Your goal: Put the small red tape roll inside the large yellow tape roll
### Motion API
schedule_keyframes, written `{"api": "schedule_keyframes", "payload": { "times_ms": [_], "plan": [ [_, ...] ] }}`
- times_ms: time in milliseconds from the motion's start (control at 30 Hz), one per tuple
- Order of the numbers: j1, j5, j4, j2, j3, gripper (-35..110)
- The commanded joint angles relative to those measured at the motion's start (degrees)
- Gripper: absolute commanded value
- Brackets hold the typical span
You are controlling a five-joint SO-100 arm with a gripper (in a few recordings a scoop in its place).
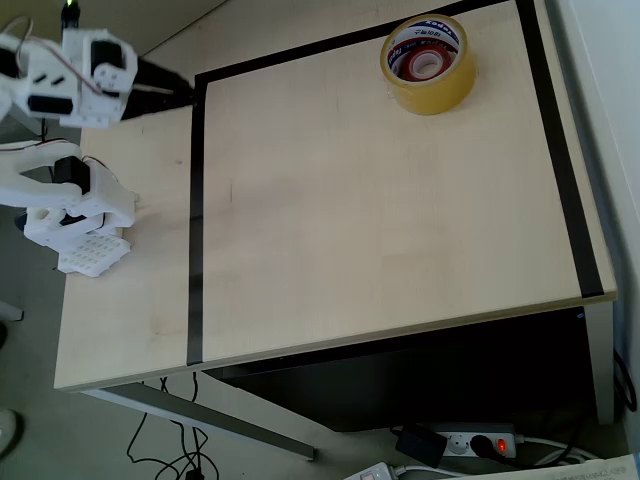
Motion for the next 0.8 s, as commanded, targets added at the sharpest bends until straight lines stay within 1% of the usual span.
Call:
{"api": "schedule_keyframes", "payload": {
  "times_ms": [0,200,333,467,600,767],
  "plan": [
    [-1.49,1.23,-3.16,12.39,11.16,0],
    [-1.85,2.64,-3.60,24.70,25.05,0],
    [-0.26,4.66,-3.96,32.26,31.90,0],
    [-0.35,5.54,-0.26,42.36,39.20,0],
    [1.41,6.42,1.41,42.45,42.63,0],
    [0.70,8.17,3.87,42.45,48.69,0]
  ]
}}
